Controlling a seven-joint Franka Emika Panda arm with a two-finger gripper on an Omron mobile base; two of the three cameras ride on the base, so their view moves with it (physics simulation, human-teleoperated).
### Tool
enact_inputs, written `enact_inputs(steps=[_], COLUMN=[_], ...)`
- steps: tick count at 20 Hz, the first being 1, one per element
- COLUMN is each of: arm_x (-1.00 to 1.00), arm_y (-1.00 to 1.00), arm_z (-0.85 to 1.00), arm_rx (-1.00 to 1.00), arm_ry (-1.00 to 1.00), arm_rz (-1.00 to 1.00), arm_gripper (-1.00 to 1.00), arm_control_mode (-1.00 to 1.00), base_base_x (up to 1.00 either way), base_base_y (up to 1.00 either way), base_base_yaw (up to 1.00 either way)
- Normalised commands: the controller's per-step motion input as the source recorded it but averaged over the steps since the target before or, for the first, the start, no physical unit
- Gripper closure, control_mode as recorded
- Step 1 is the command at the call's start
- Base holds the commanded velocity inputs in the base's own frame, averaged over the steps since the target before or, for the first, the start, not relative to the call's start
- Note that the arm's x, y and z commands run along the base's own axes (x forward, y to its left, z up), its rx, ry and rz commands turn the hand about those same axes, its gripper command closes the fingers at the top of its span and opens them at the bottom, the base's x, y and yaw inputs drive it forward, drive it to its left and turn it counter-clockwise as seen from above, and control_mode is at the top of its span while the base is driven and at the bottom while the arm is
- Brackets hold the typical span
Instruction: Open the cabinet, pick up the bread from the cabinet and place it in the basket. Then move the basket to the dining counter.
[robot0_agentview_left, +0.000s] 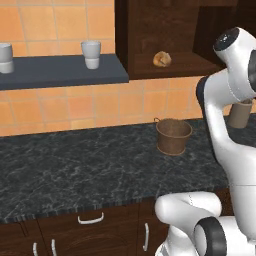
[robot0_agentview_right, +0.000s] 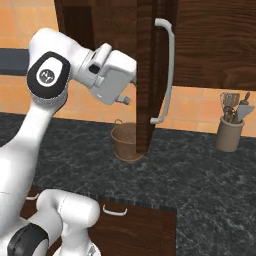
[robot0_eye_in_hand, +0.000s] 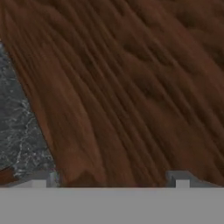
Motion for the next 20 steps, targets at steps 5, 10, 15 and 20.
enact_inputs(steps=[5,10,15,20], arm_x=[0.00,0.31,0.87,1.00], arm_y=[0.08,1.00,0.74,0.40], arm_z=[-0.18,-0.23,-0.03,0.48], arm_rx=[0.34,0.14,0.22,0.30], arm_ry=[-0.15,-0.27,-0.34,-0.16], arm_rz=[0.04,0.35,0.41,0.28], arm_gripper=[-1.00,-1.00,-1.00,-1.00], arm_control_mode=[-1.00,-1.00,-1.00,-1.00], base_base_x=[0.00,0.00,0.00,0.00], base_base_y=[0.00,0.00,0.00,0.00], base_base_yaw=[0.00,0.00,0.00,0.00])
